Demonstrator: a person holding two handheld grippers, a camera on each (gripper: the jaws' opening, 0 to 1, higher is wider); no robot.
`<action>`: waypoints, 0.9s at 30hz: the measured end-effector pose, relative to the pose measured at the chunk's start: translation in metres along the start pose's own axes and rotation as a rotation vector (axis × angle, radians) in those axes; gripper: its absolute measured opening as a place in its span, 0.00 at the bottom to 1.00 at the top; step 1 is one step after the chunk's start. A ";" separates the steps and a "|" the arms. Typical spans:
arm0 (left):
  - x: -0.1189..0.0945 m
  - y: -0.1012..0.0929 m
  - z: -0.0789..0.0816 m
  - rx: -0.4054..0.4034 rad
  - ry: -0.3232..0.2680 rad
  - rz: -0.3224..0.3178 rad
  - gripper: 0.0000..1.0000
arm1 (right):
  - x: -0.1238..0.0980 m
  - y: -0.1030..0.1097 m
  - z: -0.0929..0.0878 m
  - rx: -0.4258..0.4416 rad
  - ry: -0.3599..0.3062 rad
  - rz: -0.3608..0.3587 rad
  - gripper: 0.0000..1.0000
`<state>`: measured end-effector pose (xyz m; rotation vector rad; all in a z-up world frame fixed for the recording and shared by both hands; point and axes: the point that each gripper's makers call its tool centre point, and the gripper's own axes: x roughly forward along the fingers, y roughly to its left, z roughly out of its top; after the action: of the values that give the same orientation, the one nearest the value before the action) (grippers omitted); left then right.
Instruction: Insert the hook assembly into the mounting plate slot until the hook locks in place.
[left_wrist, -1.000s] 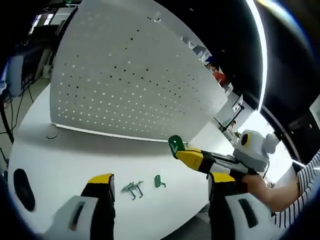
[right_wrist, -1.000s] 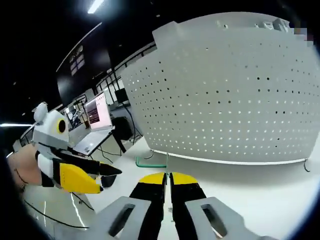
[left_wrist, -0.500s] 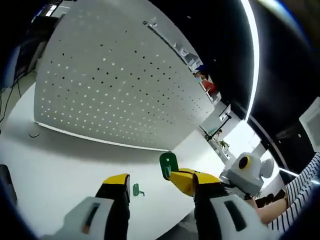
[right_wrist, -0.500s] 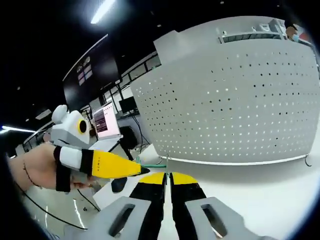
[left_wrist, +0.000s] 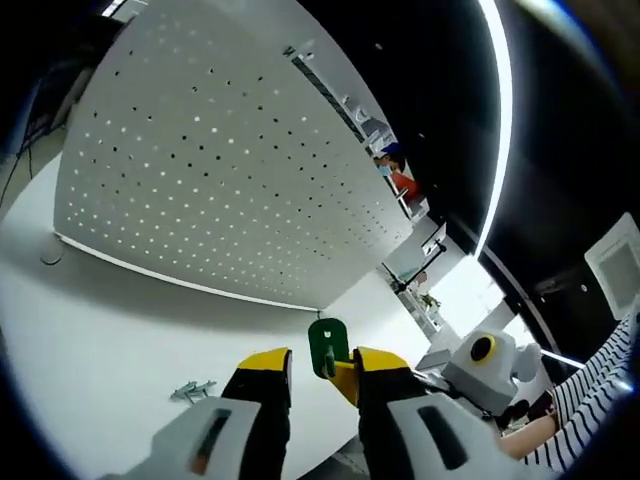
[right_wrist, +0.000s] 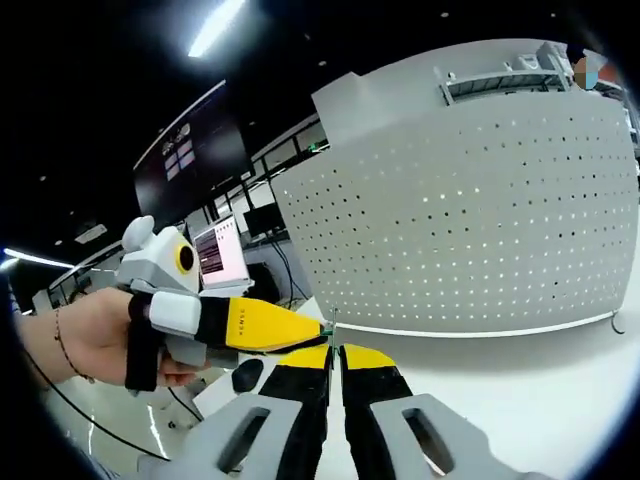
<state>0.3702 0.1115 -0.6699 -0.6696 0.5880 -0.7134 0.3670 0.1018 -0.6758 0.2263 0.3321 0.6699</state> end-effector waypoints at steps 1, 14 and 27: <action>0.000 0.000 0.000 -0.001 0.001 -0.002 0.22 | 0.000 0.000 0.000 0.000 0.000 -0.001 0.00; 0.000 -0.004 0.001 -0.019 -0.017 -0.020 0.08 | -0.002 -0.001 0.003 -0.003 -0.027 -0.005 0.00; 0.005 -0.011 -0.001 -0.081 -0.022 -0.059 0.04 | -0.005 0.000 0.005 -0.014 -0.043 -0.007 0.00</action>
<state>0.3681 0.1017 -0.6642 -0.7719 0.5813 -0.7387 0.3652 0.0976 -0.6701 0.2256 0.2872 0.6598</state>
